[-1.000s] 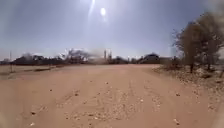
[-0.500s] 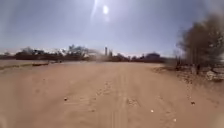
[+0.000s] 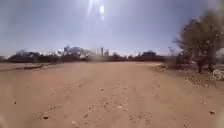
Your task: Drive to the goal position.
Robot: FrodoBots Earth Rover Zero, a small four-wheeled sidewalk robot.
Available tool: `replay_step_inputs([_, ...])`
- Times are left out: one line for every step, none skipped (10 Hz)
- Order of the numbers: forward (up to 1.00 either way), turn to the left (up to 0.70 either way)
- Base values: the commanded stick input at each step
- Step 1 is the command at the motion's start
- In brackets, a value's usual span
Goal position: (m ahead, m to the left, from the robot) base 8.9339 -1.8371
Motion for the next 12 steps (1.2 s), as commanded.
replay_step_inputs([1.00,0.00])
replay_step_inputs([1.00,0.00])
replay_step_inputs([1.00,0.00])
replay_step_inputs([1.00,0.00])
replay_step_inputs([1.00,0.00])
replay_step_inputs([1.00,0.00])
replay_step_inputs([1.00,0.00])
replay_step_inputs([1.00,0.00])
replay_step_inputs([1.00,0.00])
replay_step_inputs([1.00,0.00])
replay_step_inputs([1.00,0.00])
replay_step_inputs([1.00,0.00])
